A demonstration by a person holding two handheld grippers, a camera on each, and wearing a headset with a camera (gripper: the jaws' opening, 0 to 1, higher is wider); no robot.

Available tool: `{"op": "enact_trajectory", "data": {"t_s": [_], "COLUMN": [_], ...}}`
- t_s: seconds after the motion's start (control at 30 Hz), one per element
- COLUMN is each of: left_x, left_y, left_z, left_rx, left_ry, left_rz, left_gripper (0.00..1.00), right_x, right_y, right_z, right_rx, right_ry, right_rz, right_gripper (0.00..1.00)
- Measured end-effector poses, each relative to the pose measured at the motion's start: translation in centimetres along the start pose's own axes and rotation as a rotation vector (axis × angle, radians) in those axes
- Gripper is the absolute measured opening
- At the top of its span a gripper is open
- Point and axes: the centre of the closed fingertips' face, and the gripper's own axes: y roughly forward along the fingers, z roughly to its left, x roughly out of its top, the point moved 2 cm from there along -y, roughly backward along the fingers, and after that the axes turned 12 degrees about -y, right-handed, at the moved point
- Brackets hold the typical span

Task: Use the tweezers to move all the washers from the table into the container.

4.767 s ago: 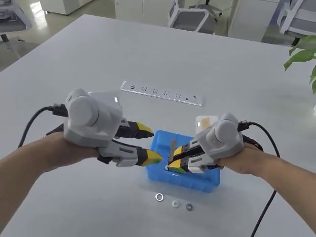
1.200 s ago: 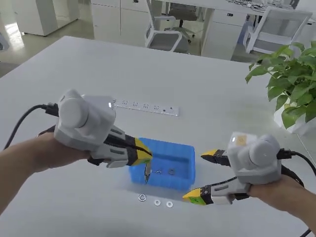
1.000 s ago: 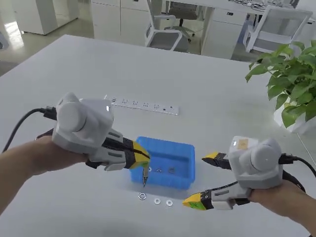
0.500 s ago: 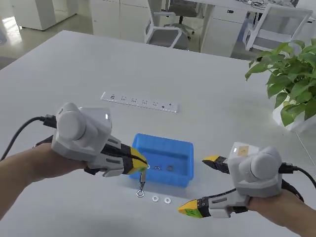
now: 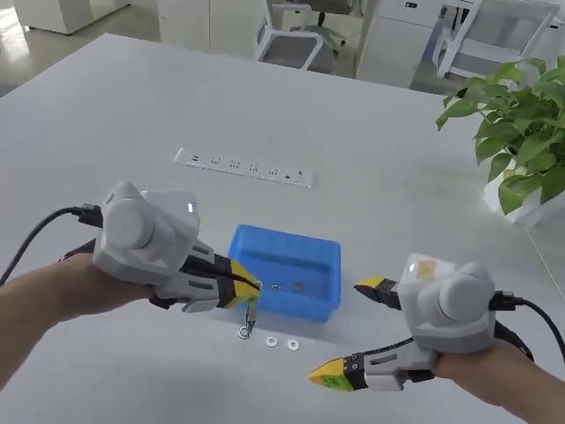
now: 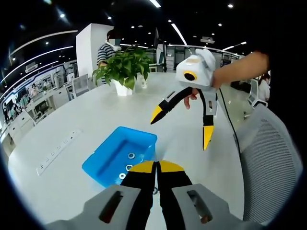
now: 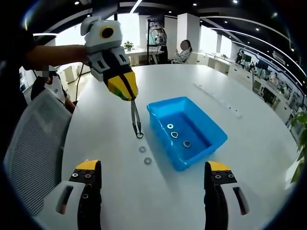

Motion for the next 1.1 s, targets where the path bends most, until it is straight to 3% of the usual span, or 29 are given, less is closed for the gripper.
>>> {"op": "enact_trajectory", "data": {"t_s": [0.6,0.87,1.1], "left_x": [-0.4,-0.5,-0.6], "left_y": [0.2,0.4,0.5], "left_z": [0.2,0.3,0.4], "left_rx": [-0.005,-0.013,-0.017], "left_ry": [-0.005,0.005,0.006], "left_rz": [0.005,0.020,0.024], "left_gripper": [0.05,0.05,0.05], "right_x": [0.6,1.9,3.0], "right_y": [0.1,1.0,2.4], "right_z": [0.1,1.3,1.4], "right_rx": [0.000,0.082,0.127], "right_ry": [-0.020,-0.085,-0.147], "right_rz": [-0.016,-0.064,-0.086], "right_gripper": [0.85,0.65,0.53]}}
